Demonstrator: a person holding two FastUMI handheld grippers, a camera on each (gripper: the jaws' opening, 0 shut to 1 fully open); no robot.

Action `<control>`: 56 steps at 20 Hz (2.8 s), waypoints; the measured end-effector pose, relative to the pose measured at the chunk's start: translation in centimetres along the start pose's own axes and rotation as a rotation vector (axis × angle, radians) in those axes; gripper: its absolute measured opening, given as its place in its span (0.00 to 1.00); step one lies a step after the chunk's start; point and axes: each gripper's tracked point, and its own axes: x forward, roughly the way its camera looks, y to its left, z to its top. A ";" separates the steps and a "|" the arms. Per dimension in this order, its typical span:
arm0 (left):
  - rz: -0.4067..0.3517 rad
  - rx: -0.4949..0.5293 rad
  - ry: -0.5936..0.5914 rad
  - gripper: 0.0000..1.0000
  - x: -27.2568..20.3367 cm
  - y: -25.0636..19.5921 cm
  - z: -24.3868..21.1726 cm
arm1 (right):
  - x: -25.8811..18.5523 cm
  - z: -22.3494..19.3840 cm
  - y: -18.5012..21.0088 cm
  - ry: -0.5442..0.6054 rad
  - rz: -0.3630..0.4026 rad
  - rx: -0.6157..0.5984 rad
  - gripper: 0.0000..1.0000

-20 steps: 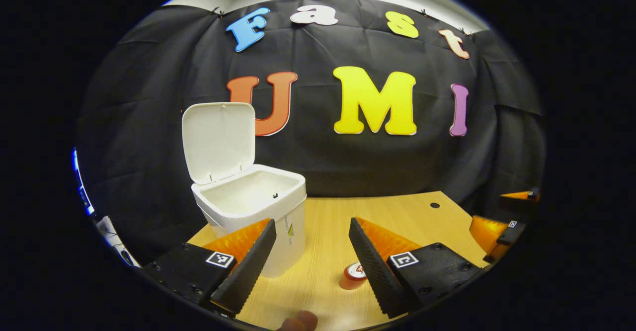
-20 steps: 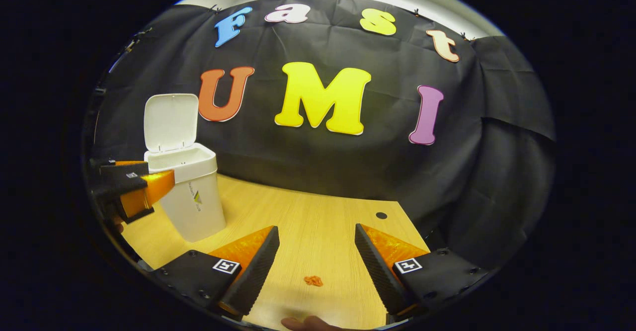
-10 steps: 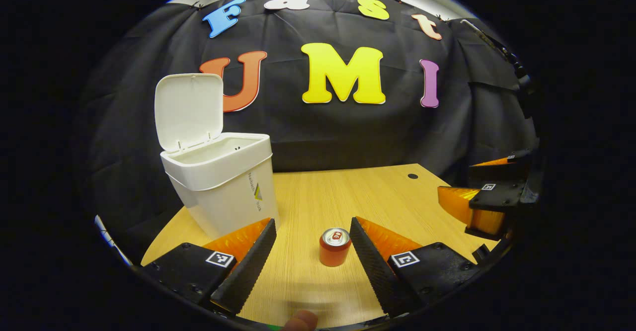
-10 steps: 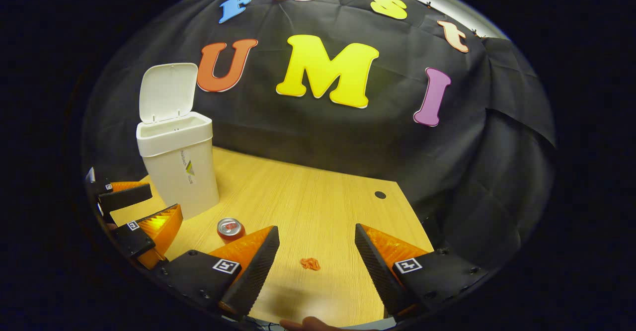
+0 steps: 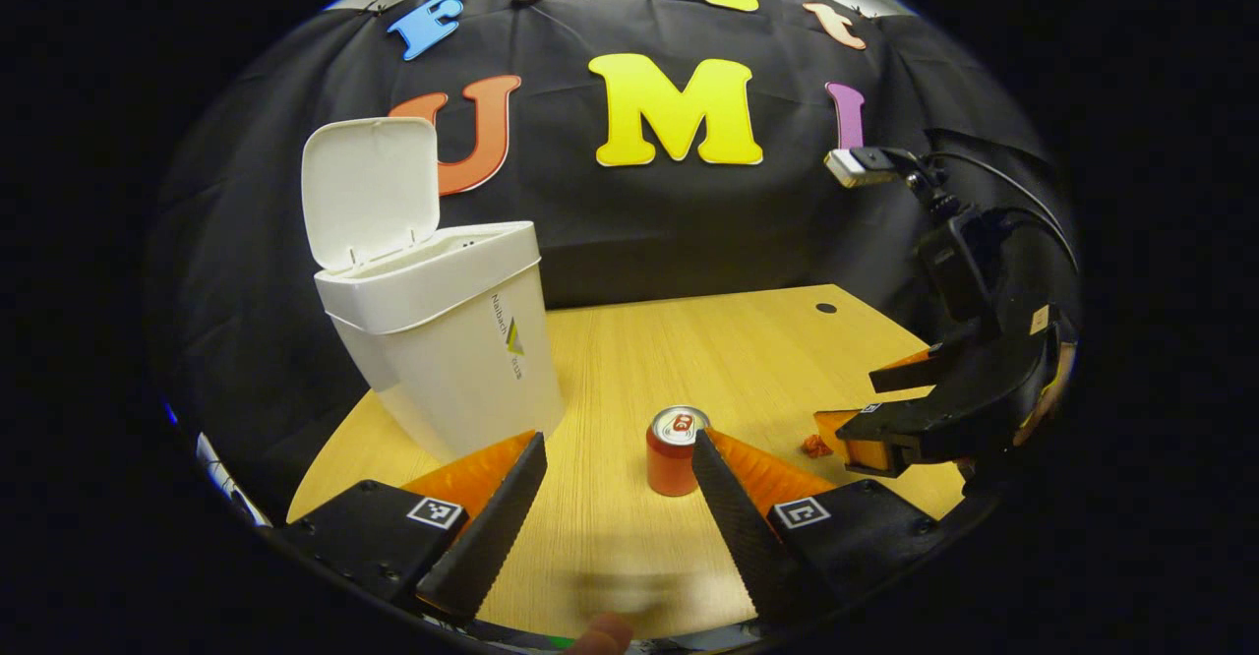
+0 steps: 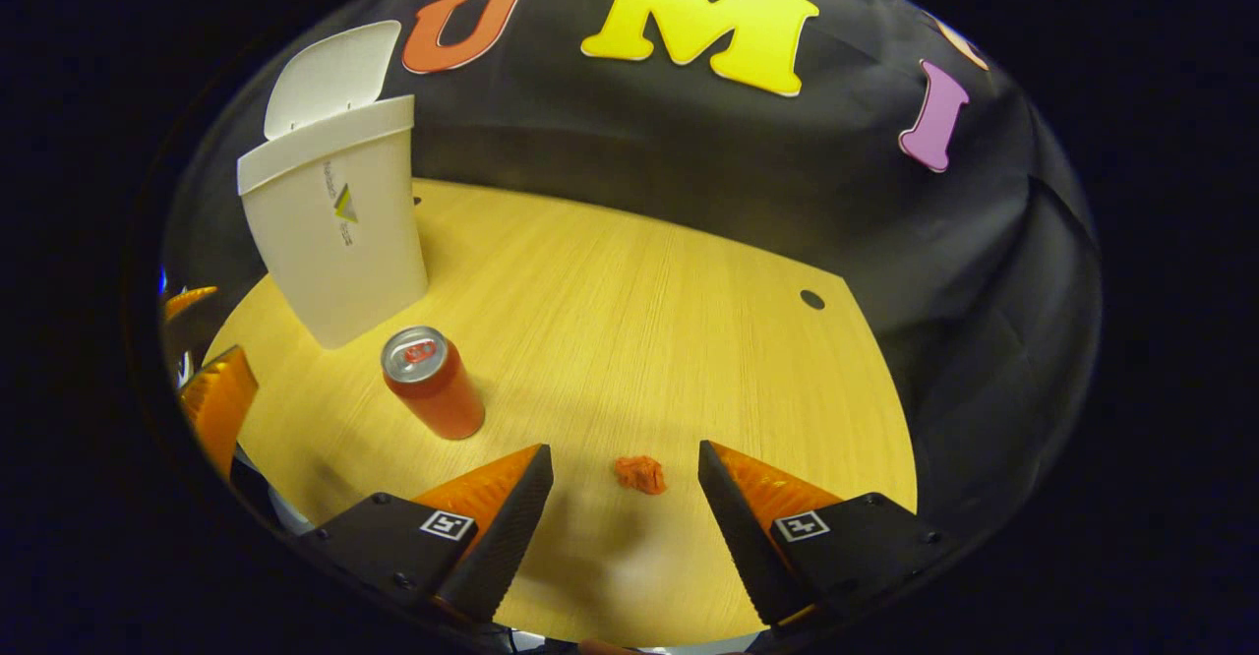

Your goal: Press the lid of the desktop garbage bin to open it, pick up the crumpled paper on the desktop and throw it into the bin, then pick up the pop can on the desktop and drop it into the bin, and finally close the garbage bin lid.

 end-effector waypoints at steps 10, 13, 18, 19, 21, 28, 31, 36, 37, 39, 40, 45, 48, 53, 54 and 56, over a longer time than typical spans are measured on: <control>0.044 0.058 -0.007 0.99 0.3 -0.1 -0.1 | 6.8 -5.9 -1.9 0.314 0.010 0.011 0.92; 0.059 0.043 0.016 0.99 0.4 0.0 -0.8 | 7.1 -5.1 -2.5 0.325 0.015 0.030 0.88; 0.083 0.021 0.053 0.99 0.4 0.7 -2.0 | 7.6 -5.5 -2.5 0.364 0.011 0.029 0.82; 0.083 0.017 0.060 0.99 0.3 0.5 -2.2 | 7.8 -5.8 -2.7 0.369 0.007 0.026 0.81; 0.081 0.012 0.067 0.99 0.3 0.4 -2.3 | 7.9 -6.0 -3.0 0.379 0.005 0.034 0.81; 0.093 0.023 0.085 0.99 -0.1 1.1 -3.1 | 7.8 -5.9 -2.0 0.389 0.049 0.067 0.40; 0.091 0.032 0.085 0.99 -0.5 1.4 -3.1 | 7.5 -5.7 -1.8 0.395 0.063 0.065 0.34; 0.071 0.056 0.072 0.99 -1.0 1.6 -2.7 | 5.7 -4.5 -1.8 0.360 0.078 0.086 0.17; 0.066 0.059 0.067 0.99 -1.2 1.5 -2.6 | 5.1 -3.8 -2.0 0.345 0.080 0.087 0.17; 0.050 0.070 0.060 0.99 -1.4 1.4 -2.4 | 3.1 -1.7 -2.7 0.304 0.079 0.092 0.18; 0.041 0.074 0.054 0.99 -1.4 1.3 -2.3 | 1.9 -0.3 -2.9 0.272 0.087 0.106 0.18; -0.046 0.084 0.024 0.99 -1.3 0.4 -1.8 | -4.6 7.9 -3.9 0.112 0.079 0.128 0.17; -0.070 0.098 0.008 0.99 -1.2 0.4 -1.5 | -8.1 12.7 -3.5 0.029 0.081 0.123 0.17; -0.066 0.081 -0.035 0.99 -1.4 2.7 -0.4 | -12.6 21.4 -0.3 -0.122 0.114 0.111 0.17; -0.057 0.068 -0.038 0.99 -1.5 3.3 -0.3 | -13.7 23.5 0.6 -0.158 0.123 0.101 0.17; -0.045 0.041 -0.041 0.99 -1.7 4.5 -0.4 | -15.4 27.6 3.1 -0.233 0.158 0.090 0.14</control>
